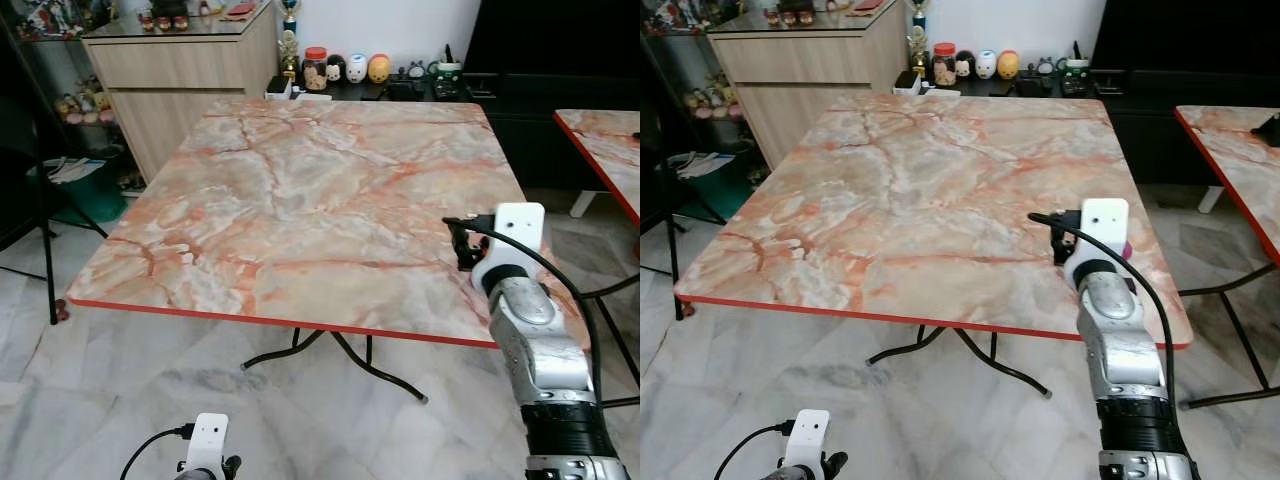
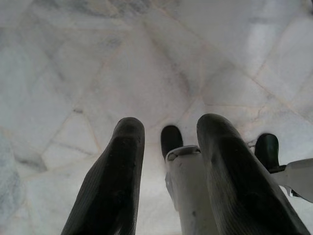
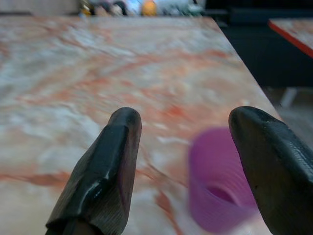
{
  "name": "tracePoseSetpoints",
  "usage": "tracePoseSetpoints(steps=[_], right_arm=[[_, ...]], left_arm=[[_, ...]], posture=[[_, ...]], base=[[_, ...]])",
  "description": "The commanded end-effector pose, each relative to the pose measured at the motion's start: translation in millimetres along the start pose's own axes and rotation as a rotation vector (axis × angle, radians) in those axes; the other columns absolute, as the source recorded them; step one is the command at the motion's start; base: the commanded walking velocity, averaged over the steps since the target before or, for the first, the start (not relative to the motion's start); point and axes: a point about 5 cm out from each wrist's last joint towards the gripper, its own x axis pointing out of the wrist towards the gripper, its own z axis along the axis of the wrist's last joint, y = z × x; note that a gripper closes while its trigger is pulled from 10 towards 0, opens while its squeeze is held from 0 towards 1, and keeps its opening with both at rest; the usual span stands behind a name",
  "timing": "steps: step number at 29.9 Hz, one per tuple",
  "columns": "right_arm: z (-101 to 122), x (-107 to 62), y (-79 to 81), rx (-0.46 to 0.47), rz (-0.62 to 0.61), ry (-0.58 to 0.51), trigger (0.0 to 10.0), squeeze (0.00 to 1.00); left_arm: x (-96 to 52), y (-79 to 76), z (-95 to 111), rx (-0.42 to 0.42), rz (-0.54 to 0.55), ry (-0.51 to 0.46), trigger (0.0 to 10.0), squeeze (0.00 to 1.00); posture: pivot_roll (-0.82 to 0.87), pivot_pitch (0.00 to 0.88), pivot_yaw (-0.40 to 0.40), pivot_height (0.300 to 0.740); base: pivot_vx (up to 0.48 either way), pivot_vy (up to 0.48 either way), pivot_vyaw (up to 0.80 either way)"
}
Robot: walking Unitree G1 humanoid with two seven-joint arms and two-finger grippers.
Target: Setting the table
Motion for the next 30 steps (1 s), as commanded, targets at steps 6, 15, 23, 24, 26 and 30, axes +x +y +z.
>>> tracePoseSetpoints(steps=[6, 15, 23, 24, 26, 30], right_arm=[[-7.7, 0.7, -25.7, 0.000, -0.042, 0.100, 10.0, 0.00], [-9.2, 11.4, -6.3, 0.015, 0.122, 0.132, 10.0, 0.00], [3.7, 20.6, 12.8, -0.053, 0.245, 0.102, 10.0, 0.00], [3.7, 20.7, 12.7, -0.061, 0.248, 0.105, 10.0, 0.00], [3.8, 22.4, 9.3, -0.117, 0.248, 0.118, 10.0, 0.00], [7.4, 23.5, 3.3, -0.161, 0.232, 0.116, 10.0, 0.00]], left_arm=[[-0.7, 1.9, -5.1, 0.014, -0.007, 0.028, 10.0, 0.00], [-0.8, 3.6, -4.2, 0.020, 0.002, 0.024, 10.0, 0.00], [-0.8, 3.8, -4.4, 0.013, 0.006, 0.023, 10.0, 0.00], [-0.8, 3.8, -4.5, 0.013, 0.005, 0.024, 10.0, 0.00], [-0.9, 3.8, -4.7, 0.012, 0.004, 0.025, 10.0, 0.00], [-0.9, 3.9, -4.9, 0.012, 0.003, 0.027, 10.0, 0.00]], posture=[[-0.02, 0.000, 0.031, 0.736], [-0.01, 0.000, 0.033, 0.736], [0.00, 0.000, 0.032, 0.736], [0.00, 0.000, 0.032, 0.736], [0.00, 0.000, 0.032, 0.736], [-0.01, 0.000, 0.032, 0.736]], base=[[0.000, 0.000, 0.00], [0.000, 0.000, 0.00], [0.000, 0.000, 0.00], [0.000, 0.000, 0.00], [0.000, 0.000, 0.00], [0.000, 0.000, 0.00]])
